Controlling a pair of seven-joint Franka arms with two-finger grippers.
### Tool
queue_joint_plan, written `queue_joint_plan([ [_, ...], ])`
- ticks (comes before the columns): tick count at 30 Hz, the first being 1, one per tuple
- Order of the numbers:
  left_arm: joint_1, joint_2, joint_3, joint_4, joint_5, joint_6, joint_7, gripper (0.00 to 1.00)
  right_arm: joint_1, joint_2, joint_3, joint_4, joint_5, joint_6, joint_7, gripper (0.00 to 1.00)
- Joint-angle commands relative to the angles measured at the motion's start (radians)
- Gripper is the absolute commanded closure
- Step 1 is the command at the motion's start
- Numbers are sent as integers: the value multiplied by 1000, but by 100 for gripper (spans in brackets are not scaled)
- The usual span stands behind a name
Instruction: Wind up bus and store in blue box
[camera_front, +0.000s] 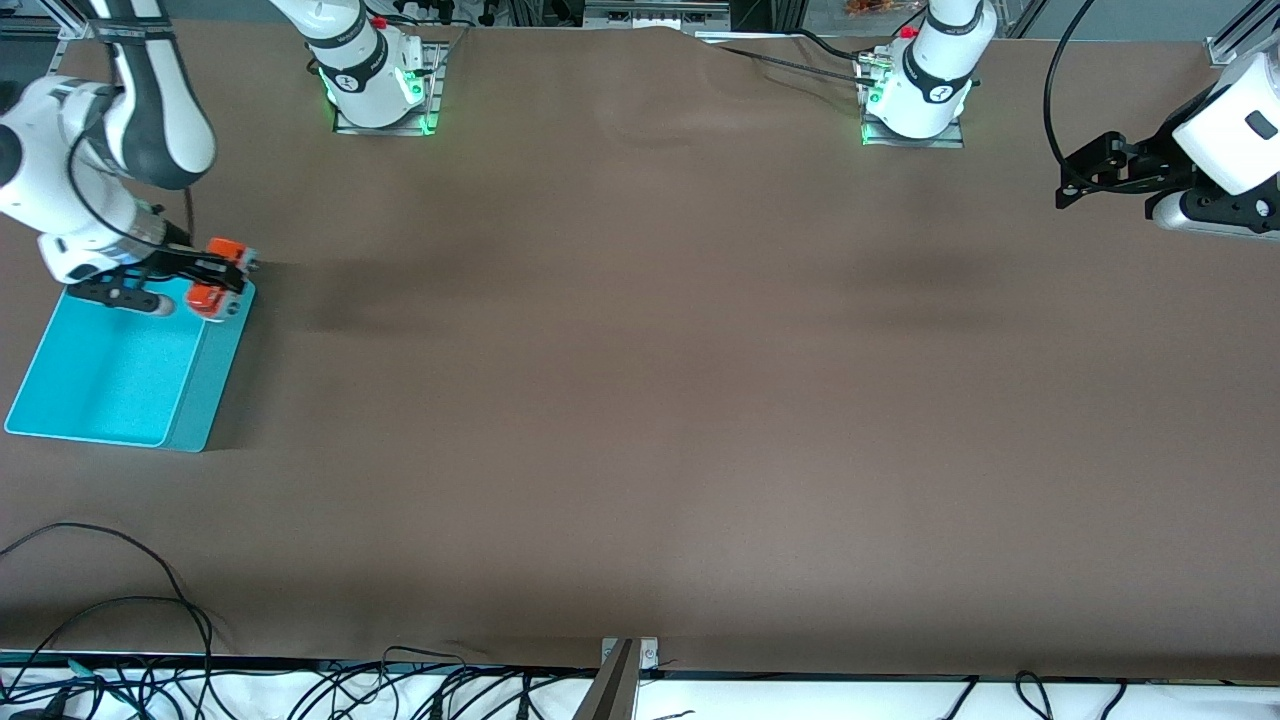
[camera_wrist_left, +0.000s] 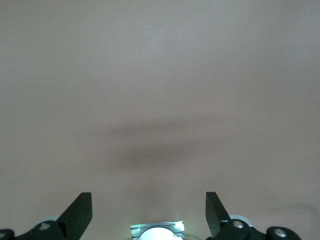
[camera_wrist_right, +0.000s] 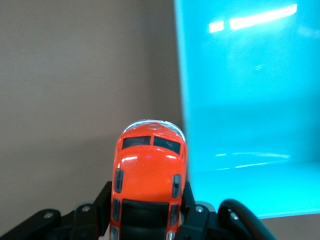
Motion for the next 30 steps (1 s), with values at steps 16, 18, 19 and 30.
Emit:
queue_joint_plan([
  [16,4,-27,1,-31,-17,-4,-7,0,-84,291,-107,318,-124,-21,-200,100],
  [18,4,-27,2,-31,-17,-4,-7,0,-99,324,-107,335,-121,-18,-199,100],
  [19,6,-27,1,-31,-17,-4,-7,0,-103,336,-107,338,-120,-15,-197,100],
  [30,10,-27,2,-33,-17,-7,-5,0,-104,428,-107,340,-135,14,-200,100],
])
